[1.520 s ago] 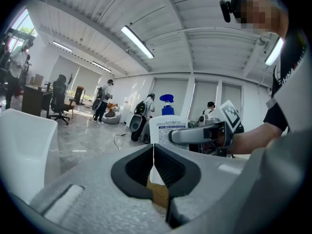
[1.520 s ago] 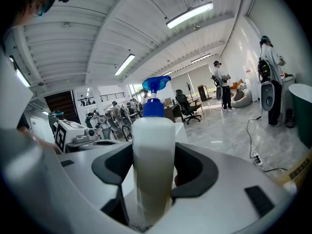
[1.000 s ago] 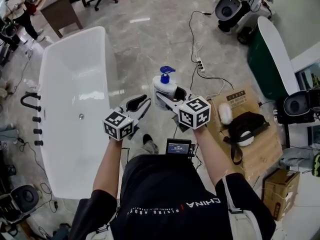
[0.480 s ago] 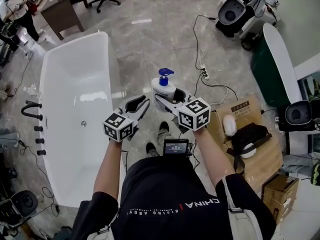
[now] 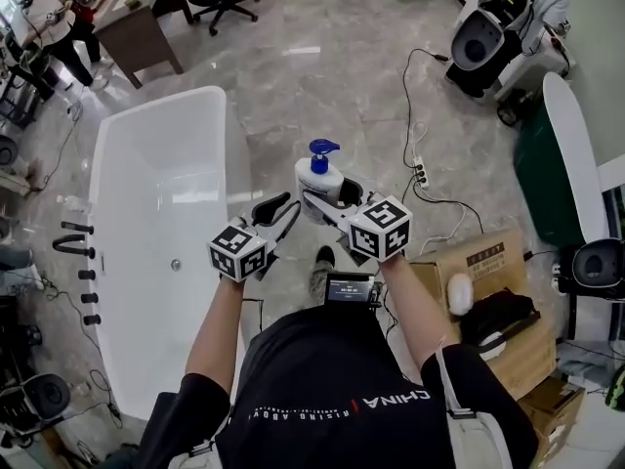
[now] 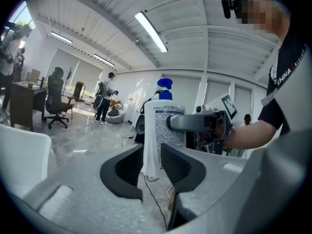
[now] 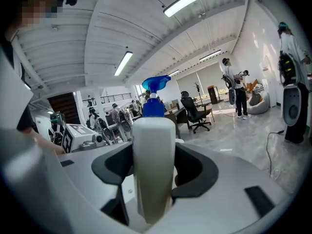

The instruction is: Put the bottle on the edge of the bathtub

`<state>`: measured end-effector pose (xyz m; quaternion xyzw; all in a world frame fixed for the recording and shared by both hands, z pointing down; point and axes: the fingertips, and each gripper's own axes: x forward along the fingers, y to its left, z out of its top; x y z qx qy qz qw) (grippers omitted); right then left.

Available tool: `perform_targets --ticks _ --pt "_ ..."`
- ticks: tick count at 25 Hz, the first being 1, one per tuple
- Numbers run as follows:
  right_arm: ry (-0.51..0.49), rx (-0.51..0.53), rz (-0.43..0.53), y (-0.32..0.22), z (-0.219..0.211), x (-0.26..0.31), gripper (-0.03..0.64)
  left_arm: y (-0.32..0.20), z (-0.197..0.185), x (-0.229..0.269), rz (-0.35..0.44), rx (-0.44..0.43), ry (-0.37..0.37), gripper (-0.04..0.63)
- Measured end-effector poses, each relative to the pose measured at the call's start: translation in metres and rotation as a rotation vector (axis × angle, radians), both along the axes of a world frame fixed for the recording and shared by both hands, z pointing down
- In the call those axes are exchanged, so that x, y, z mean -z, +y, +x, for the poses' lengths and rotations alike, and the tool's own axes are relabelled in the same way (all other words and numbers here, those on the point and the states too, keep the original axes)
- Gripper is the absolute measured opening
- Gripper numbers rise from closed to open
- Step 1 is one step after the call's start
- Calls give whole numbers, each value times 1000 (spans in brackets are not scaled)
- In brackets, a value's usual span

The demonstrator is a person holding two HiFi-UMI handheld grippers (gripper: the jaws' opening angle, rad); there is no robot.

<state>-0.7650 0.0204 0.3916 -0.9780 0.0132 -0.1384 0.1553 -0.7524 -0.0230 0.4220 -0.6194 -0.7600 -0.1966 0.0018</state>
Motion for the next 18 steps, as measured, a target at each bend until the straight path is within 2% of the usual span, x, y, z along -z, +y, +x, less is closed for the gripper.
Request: perform_targets --ticks 9,14,18 --pt "41 37 -16 117 61 18 264 123 57 14 -4 2 43 102" --pt "45 66 -11 150 87 13 264 154 83 9 0 47 39 103" --pt "29 74 18 167 122 2 264 164 120 -3 24 72 31 103"
